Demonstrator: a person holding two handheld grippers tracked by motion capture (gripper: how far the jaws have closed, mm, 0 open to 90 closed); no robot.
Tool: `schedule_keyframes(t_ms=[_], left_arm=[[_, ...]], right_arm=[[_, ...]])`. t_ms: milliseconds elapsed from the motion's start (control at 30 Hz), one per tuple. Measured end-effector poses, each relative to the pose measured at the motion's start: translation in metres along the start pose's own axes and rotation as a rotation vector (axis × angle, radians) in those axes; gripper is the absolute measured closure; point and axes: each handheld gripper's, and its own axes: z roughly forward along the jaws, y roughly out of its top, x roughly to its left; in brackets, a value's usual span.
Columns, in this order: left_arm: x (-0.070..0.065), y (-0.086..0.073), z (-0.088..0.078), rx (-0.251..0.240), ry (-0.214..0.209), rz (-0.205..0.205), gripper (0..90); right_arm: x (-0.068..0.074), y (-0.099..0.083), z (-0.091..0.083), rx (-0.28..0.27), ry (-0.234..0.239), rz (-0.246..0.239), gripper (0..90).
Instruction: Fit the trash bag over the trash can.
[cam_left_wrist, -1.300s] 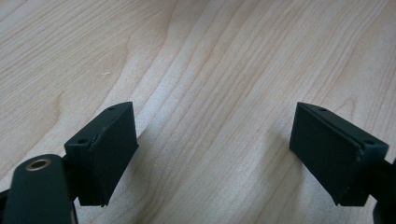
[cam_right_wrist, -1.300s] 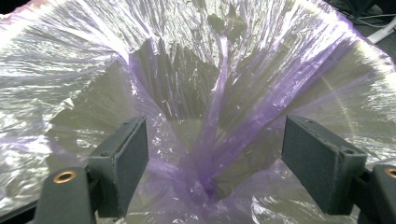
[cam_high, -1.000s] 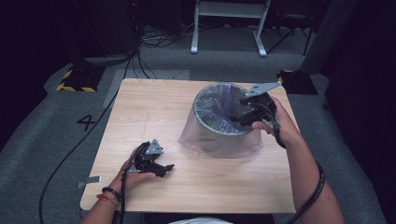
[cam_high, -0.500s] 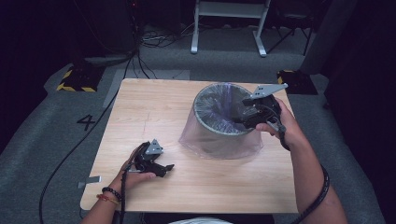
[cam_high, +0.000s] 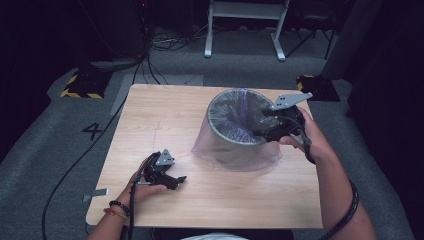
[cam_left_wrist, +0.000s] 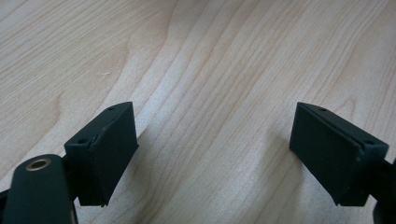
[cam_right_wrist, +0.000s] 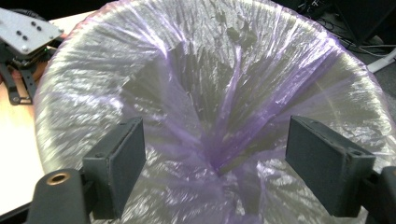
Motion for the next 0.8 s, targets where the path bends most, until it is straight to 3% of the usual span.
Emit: schedule_keyframes(t_ms=[800], left_arm=[[0.000, 0.000, 0.000, 0.000, 0.000, 0.000, 14.8]], right_arm=[[0.001, -0.021, -0.032, -0.025, -0.025, 0.009, 19.8]])
